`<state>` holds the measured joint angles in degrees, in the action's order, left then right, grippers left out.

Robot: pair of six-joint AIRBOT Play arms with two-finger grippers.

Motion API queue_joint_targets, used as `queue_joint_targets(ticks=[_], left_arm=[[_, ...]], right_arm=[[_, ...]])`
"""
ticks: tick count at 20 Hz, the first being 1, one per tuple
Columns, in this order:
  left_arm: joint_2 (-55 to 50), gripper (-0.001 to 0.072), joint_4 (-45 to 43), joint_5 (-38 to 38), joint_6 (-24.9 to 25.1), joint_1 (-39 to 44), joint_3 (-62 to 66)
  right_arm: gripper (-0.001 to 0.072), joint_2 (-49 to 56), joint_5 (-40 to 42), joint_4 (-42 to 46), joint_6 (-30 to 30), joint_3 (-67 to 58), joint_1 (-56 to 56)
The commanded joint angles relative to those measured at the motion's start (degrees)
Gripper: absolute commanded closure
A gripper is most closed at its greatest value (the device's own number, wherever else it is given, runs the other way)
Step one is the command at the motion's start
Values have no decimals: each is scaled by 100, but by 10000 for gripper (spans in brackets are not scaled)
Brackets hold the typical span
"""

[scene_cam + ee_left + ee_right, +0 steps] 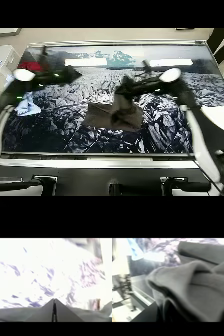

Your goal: Fold the clothes and pants, and hang the long-sleeved shirts on hangers.

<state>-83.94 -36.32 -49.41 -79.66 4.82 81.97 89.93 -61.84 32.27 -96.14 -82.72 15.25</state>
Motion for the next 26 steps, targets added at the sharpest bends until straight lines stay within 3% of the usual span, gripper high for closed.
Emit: queue_joint_targets(ticks=[1, 3, 4, 5, 6, 9, 15, 17, 20, 24, 25, 26], left_arm=[[789, 678, -612, -400, 22, -404, -2], [984, 678, -776, -487, 46, -317, -2], [1036, 678, -885, -514, 44, -275, -2], [1058, 678, -981, -525, 44, -229, -4], [1058, 678, -1082, -529, 42, -219, -4], [1058, 678, -1311, -579, 42, -238, -2], [1058, 677, -1478, -636, 39, -236, -2], [1058, 677, -1473, -638, 13, -234, -2], [1058, 677, -1473, -645, -136, -223, -2], [1058, 677, -1471, -658, -199, -223, -2], [1058, 677, -1471, -658, -199, -223, -2], [1058, 677, -1471, -658, -199, -223, -2]], right_arm=[[543, 1043, 1176, -1060, -254, -4, 909], [249, 1539, 1268, -2055, -146, -4, 1272], [132, 1683, 1200, -2557, 227, -4, 1327], [60, 1709, 1071, -2765, 577, -4, 1294], [40, 1661, 868, -2721, 780, -7, 1110], [40, 1281, 42, -1834, 767, -7, 22], [40, 358, -2017, 2752, -378, 179, -2114], [41, 376, -1740, 2675, -227, 730, -2179], [42, 601, -828, 1279, 643, 1482, -1971], [57, 1102, -669, 195, 1307, 1609, -1495], [158, 1143, -695, 59, 1307, 1606, -1386], [435, 1130, -789, -61, 1462, 1587, -1331]])
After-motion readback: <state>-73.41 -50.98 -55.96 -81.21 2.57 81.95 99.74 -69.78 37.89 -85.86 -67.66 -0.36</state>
